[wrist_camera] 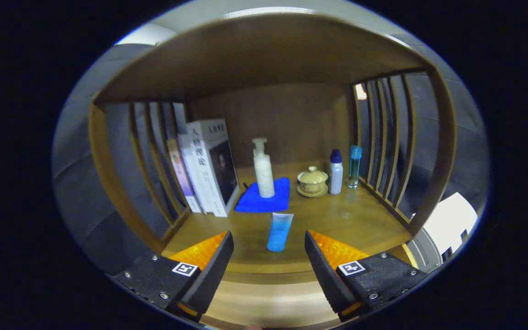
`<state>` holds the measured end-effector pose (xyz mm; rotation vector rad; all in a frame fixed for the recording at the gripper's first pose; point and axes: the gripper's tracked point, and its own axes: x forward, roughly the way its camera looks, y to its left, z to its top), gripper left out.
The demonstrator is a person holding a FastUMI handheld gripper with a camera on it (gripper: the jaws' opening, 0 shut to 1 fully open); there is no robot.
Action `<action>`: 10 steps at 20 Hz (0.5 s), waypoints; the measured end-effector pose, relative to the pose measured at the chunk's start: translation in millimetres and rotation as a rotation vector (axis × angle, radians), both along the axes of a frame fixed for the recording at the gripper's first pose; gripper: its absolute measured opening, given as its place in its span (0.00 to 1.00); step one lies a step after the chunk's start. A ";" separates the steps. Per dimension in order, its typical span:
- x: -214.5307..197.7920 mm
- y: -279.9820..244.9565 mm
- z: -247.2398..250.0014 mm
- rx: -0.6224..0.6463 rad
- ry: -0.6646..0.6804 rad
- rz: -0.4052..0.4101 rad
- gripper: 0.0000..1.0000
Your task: Pull open the drawer, take out the items inside it, and place them on the countertop above the cabinet.
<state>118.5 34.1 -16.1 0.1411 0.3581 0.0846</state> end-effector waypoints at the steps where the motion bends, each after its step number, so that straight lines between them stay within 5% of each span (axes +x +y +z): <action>1: -14.5 1.9 9.0 0.011 -0.054 0.010 0.96; 10: -161.3 0.6 6.6 -0.043 -0.274 0.023 0.96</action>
